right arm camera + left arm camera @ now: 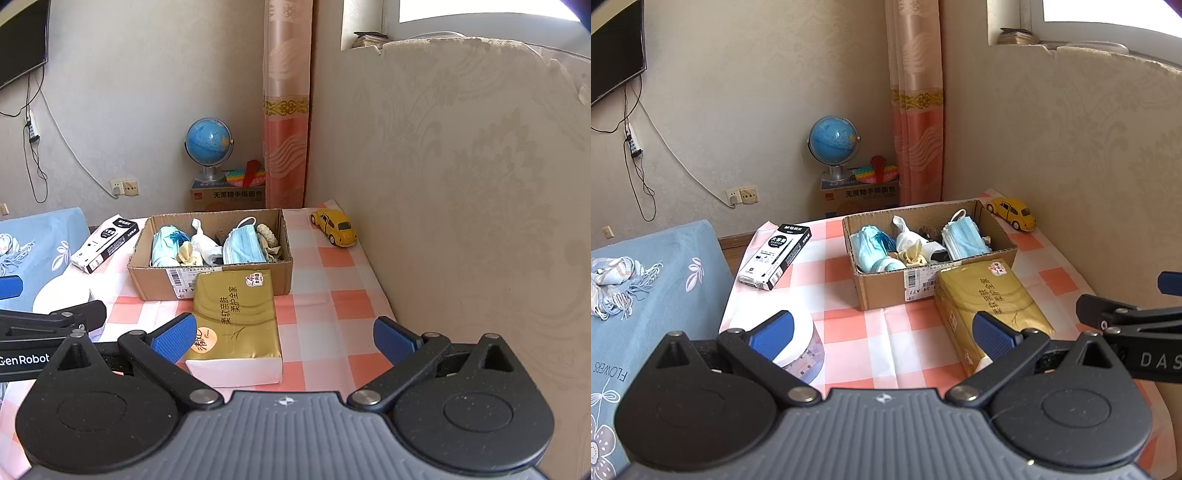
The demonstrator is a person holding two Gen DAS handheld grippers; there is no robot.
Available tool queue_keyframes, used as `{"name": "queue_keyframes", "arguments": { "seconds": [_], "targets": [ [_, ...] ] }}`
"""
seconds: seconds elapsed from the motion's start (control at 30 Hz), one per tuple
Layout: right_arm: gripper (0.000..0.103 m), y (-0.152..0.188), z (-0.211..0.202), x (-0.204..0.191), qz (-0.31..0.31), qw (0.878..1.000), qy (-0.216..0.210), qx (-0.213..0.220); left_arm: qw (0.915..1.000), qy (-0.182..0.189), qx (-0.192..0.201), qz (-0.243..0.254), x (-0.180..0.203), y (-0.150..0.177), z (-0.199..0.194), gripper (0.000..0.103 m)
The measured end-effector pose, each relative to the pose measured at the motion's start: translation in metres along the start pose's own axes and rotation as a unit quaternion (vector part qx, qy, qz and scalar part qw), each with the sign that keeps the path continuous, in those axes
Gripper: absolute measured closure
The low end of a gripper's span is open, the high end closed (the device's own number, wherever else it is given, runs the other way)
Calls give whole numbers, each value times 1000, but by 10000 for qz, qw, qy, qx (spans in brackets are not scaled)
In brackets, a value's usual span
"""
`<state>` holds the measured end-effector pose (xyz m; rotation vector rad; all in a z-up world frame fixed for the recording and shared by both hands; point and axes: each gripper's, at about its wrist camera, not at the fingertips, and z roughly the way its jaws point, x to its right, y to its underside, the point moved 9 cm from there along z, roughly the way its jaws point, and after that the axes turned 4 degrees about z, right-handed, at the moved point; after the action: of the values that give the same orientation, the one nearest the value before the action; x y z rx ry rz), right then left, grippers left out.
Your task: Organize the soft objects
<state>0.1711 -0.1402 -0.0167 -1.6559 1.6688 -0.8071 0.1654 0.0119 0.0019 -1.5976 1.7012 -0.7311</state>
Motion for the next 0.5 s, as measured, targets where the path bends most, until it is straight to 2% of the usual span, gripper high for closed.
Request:
{"name": "queue_keyframes", "arguments": {
  "seconds": [0.5],
  "targets": [
    [0, 0, -3, 1, 11, 10000, 3, 8, 10000, 43, -14, 18, 3, 1, 0, 1]
  ]
}}
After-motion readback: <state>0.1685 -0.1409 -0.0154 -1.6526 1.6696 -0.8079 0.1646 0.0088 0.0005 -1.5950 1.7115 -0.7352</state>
